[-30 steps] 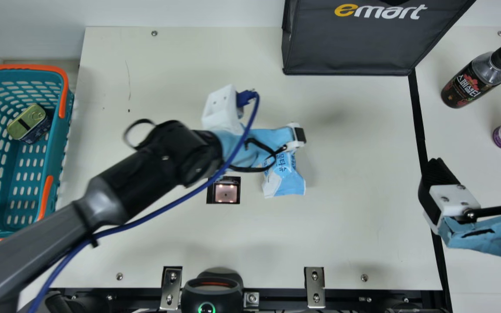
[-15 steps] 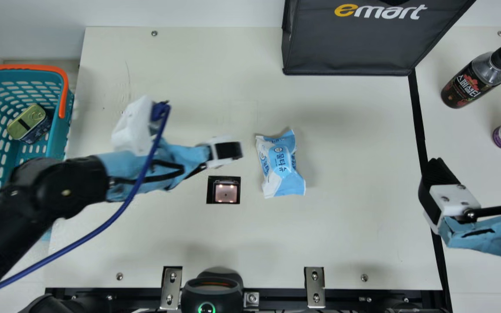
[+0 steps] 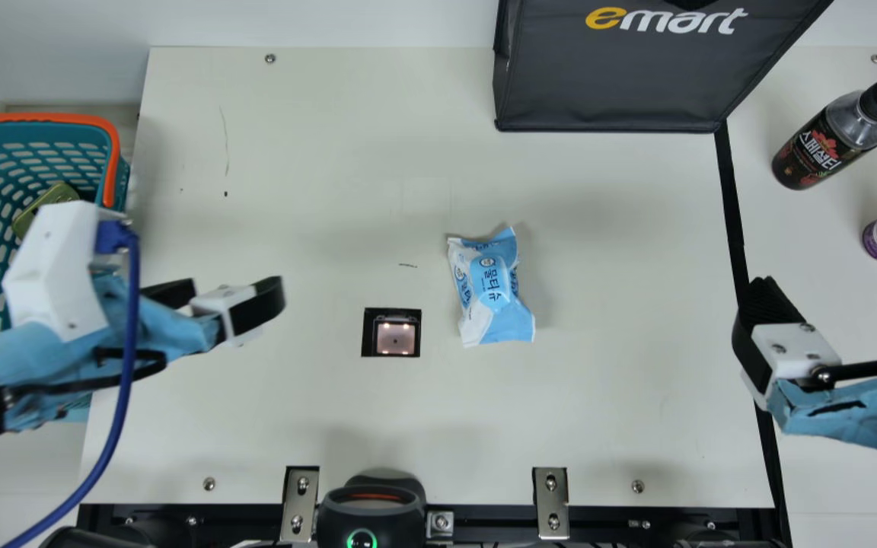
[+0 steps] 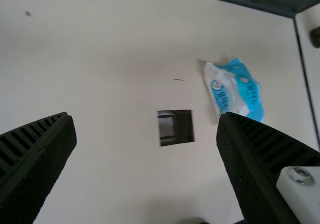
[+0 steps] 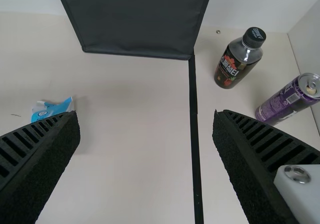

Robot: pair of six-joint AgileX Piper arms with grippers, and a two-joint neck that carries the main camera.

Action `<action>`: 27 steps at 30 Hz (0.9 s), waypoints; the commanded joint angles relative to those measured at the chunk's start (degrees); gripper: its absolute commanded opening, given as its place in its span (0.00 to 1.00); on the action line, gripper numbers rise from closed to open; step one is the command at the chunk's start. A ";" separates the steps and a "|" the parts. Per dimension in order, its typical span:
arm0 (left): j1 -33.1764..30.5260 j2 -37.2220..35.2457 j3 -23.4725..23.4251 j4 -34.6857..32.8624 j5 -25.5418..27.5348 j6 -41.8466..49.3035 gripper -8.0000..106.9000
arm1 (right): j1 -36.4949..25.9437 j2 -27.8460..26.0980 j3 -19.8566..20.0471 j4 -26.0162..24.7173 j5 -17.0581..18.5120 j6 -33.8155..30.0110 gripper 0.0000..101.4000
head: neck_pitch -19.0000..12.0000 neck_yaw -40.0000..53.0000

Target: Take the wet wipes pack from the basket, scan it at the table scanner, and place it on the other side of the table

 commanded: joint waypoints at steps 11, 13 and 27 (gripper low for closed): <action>5.13 -8.18 -2.41 15.62 5.85 4.90 0.85 | 0.00 0.00 0.00 0.00 0.00 0.00 0.94 | -1.66 0.09; 5.09 -8.20 -2.41 14.37 5.93 4.77 0.85 | 0.00 0.00 0.00 0.00 0.00 0.00 0.94 | -1.66 0.09; 5.09 -8.30 -2.41 15.55 5.93 4.93 0.85 | 2.16 1.87 -0.47 0.71 -0.35 -0.31 0.94 | -1.66 0.09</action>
